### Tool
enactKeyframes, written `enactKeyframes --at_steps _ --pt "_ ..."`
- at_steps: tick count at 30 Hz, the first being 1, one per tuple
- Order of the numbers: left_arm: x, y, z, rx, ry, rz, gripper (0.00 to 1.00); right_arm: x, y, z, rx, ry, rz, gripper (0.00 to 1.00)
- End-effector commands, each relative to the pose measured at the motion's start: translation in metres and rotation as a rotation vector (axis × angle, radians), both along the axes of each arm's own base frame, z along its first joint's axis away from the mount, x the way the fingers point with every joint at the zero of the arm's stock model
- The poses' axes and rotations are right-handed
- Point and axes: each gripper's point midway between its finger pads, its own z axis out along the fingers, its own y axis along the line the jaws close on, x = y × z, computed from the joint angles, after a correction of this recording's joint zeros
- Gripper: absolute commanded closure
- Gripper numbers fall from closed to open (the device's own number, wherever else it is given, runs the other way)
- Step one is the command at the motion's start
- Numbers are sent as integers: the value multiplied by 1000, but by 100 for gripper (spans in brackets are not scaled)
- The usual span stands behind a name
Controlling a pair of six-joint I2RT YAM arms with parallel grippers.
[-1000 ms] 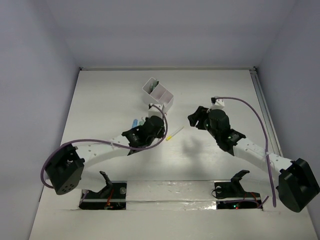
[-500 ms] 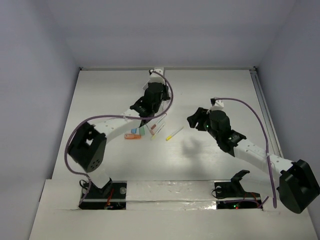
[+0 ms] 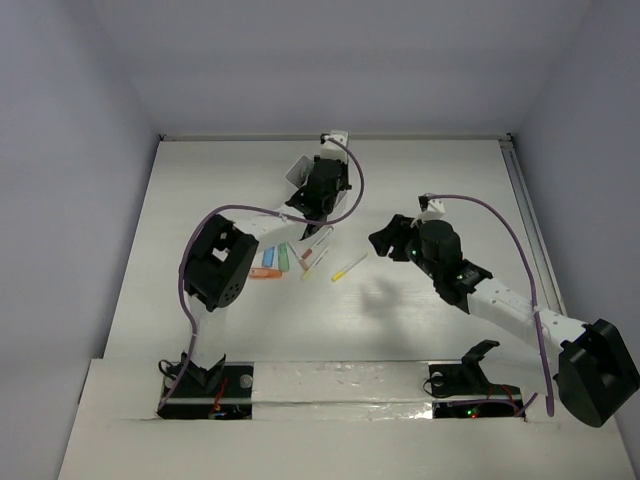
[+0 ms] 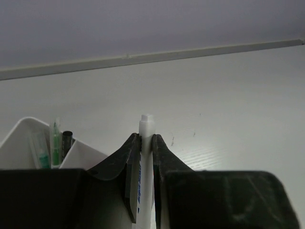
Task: Sort the stationery into containers
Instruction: Place the pen in the storage box.
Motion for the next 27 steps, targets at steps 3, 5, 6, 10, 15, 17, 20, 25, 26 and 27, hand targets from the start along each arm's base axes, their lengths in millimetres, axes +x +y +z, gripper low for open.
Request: enactKeyframes --at_steps 3,5,6,10,15,17,20,25,26,27 --pt "19 3 55 -68 -157 14 100 3 2 9 14 -43 8 38" --pt "22 -1 49 -63 -155 1 100 3 2 8 11 -41 7 38" --pt "26 2 47 -60 -153 7 100 3 2 7 9 -39 7 38" --pt "26 -2 31 -63 -148 -13 100 4 3 4 7 -31 8 38" --pt "27 -2 14 -52 -132 -8 100 6 4 2 1 -26 9 38" --pt "28 0 11 -55 -129 1 100 6 4 1 1 -26 9 38" --pt "26 1 17 -66 -139 1 91 7 5 -2 -6 -19 10 38" --pt "22 3 28 -71 -147 -2 73 8 8 -9 -18 6 22 38" --pt "22 3 29 -71 -147 -2 70 10 9 -11 -22 12 23 38" --pt "21 4 28 -69 -145 -2 70 9 10 -13 -25 18 25 38"
